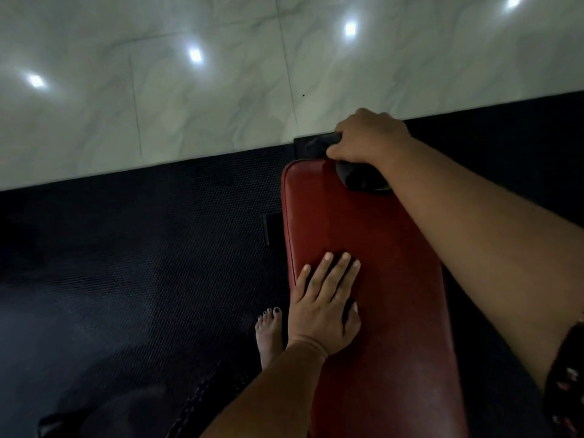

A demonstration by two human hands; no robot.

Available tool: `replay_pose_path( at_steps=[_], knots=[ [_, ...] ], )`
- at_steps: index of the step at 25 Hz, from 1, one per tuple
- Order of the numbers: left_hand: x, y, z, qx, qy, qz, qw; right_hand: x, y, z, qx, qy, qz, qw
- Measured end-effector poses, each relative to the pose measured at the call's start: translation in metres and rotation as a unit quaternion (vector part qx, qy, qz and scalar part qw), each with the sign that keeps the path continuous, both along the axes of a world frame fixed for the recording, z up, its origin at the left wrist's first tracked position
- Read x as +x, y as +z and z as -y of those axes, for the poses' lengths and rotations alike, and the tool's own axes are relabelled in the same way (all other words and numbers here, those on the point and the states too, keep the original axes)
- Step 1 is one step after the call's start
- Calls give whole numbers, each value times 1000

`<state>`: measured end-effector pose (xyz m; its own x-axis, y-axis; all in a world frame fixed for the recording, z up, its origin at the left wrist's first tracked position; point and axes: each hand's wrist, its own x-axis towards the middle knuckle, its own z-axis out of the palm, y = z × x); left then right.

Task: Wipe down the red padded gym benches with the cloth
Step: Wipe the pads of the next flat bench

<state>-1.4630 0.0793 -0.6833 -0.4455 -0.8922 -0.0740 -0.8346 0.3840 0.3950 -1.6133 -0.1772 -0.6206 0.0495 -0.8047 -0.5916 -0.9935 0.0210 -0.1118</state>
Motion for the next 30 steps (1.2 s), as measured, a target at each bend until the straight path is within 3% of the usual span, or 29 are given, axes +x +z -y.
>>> replay_pose_path(
  at_steps=[3, 5, 7, 9, 12, 14, 18, 21, 23, 26, 30],
  knots=[
    [0, 0, 0, -4, -3, 1, 1000, -14, 2, -4, 33, 44, 75, 996],
    [0, -1, 0, -8, -5, 6, 1000, -27, 4, -2, 43, -16, 122, 992],
    [0, 0, 0, -10, -4, 12, 1000, -28, 0, -9, -8, -84, 51, 995],
    [0, 0, 0, -8, -4, 11, 1000, -20, -3, -18, -53, -51, -34, 997],
    [-1, 0, 0, -9, 1, 10, 1000, -33, 7, -15, -8, 17, 49, 999],
    [-1, -1, 0, -13, 2, 8, 1000, -55, 12, -14, 33, -31, 98, 994],
    [-2, -2, 0, -19, 4, 5, 1000, -54, 3, -30, -66, -57, 21, 996],
    [-1, -2, -1, -23, 9, -2, 1000, -66, 8, -33, -44, -34, 75, 996],
    [-2, -2, -1, -27, 10, -3, 1000, -77, 8, -37, -43, -84, 96, 991],
    [-4, -3, -1, -30, 12, -2, 999, -73, 3, -47, -94, -125, 4, 988],
    [-3, -3, -2, -32, 11, -1, 999, -91, 13, -42, -16, -112, 108, 988]
  ],
)
